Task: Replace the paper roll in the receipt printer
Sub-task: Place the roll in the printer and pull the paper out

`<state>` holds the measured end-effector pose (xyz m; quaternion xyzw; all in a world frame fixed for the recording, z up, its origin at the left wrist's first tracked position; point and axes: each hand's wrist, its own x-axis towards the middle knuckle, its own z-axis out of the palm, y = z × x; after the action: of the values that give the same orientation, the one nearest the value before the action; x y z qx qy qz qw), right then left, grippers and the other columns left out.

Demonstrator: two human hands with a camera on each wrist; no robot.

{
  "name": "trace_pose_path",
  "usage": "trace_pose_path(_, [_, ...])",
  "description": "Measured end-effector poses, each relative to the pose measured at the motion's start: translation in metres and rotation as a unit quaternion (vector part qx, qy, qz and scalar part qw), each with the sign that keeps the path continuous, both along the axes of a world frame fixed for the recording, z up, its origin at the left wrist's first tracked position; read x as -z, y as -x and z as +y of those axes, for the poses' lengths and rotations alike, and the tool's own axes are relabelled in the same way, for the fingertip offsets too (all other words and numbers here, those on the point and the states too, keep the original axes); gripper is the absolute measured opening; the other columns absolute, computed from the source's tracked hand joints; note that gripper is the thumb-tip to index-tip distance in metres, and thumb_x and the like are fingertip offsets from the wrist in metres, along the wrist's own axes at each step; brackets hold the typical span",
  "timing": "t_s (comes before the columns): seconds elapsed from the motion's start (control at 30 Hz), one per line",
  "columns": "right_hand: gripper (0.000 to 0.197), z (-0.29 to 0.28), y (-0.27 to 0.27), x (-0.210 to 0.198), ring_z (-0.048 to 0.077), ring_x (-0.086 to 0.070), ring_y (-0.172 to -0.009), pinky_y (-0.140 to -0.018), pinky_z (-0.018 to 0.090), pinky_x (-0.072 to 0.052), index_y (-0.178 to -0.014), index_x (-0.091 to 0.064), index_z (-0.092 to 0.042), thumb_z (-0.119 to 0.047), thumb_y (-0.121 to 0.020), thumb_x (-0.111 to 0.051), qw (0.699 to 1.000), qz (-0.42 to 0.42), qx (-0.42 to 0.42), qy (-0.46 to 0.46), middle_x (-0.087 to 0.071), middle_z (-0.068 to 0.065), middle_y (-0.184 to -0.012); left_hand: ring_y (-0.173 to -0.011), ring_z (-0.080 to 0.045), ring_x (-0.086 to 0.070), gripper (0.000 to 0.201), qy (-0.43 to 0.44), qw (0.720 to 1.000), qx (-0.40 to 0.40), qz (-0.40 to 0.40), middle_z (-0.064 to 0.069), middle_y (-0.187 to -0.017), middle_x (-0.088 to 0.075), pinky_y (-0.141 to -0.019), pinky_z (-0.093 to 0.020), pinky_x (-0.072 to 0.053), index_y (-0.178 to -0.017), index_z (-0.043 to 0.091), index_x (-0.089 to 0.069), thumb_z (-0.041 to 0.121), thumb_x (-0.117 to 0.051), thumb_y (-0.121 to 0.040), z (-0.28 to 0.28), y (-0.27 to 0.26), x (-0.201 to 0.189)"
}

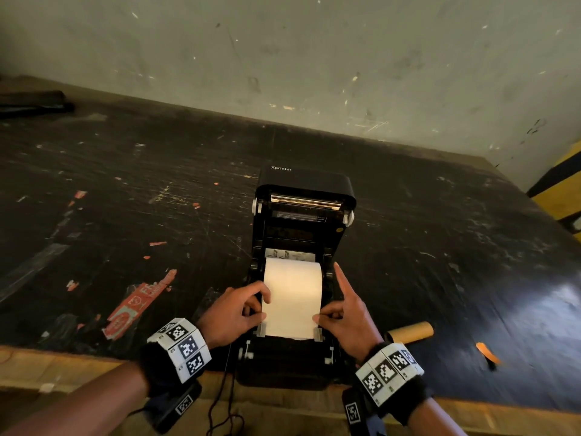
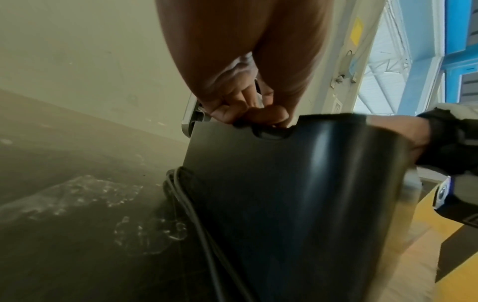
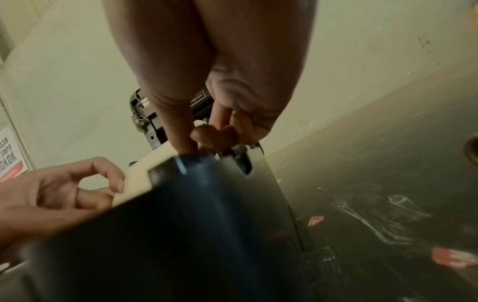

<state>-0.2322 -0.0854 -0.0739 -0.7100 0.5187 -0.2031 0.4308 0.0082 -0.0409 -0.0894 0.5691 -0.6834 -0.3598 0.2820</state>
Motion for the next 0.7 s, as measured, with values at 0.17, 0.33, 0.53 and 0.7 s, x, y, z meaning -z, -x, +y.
trace_pose_path(0.17, [0.102,-0.0006,-0.0016,-0.0009,-0.004,-0.065,-0.080,-0.069,0.007,-0.047,-0.143,0.009,-0.035,-0.009,-0.081,-0.067,1.000,0.021,-0.019,0.003,-0.071,-0.003,-0.080,-0.065,-0.022,-0.067,0.018,0.014,0.998,-0.032,0.053,-0.003,-0.079,-0.071,-0.057,-0.026,-0.056,-0.094,0.029,-0.054,0.016,-0.064,-0.085,0.0008,0.0023,-0.0023])
trace_pose_path(0.33, [0.105,0.0003,-0.0002,-0.0011,-0.002,-0.066,-0.079,-0.076,0.016,-0.050,-0.140,0.011,-0.042,-0.009,-0.080,-0.068,1.000,0.007,-0.016,0.012,-0.072,-0.003,-0.081,-0.067,-0.015,-0.063,0.021,0.010,1.000,-0.006,-0.003,0.001,-0.077,-0.070,-0.071,-0.033,-0.053,-0.095,0.036,-0.052,0.020,-0.061,-0.086,-0.0022,0.0015,0.0040])
trace_pose_path(0.53, [0.104,-0.0003,-0.0013,-0.0008,-0.001,-0.066,-0.078,-0.075,0.016,-0.050,-0.139,0.014,-0.044,-0.011,-0.082,-0.066,0.999,0.026,-0.041,0.007,-0.071,-0.003,-0.081,-0.067,-0.010,-0.066,0.043,0.003,1.000,-0.002,0.027,0.003,-0.078,-0.072,-0.076,-0.028,-0.054,-0.118,0.046,-0.048,0.020,-0.062,-0.086,-0.0019,0.0017,-0.0012])
trace_pose_path(0.7, [0.103,-0.0028,0.0009,-0.0071,0.000,-0.067,-0.081,-0.078,0.020,-0.051,-0.138,0.015,-0.045,-0.012,-0.083,-0.066,0.998,0.023,-0.064,-0.007,-0.071,0.000,-0.085,-0.059,-0.012,-0.062,0.076,0.005,0.999,0.006,0.031,0.001,-0.068,-0.069,-0.069,-0.023,-0.052,-0.134,0.059,-0.020,0.016,-0.061,-0.086,-0.0045,0.0047,-0.0010])
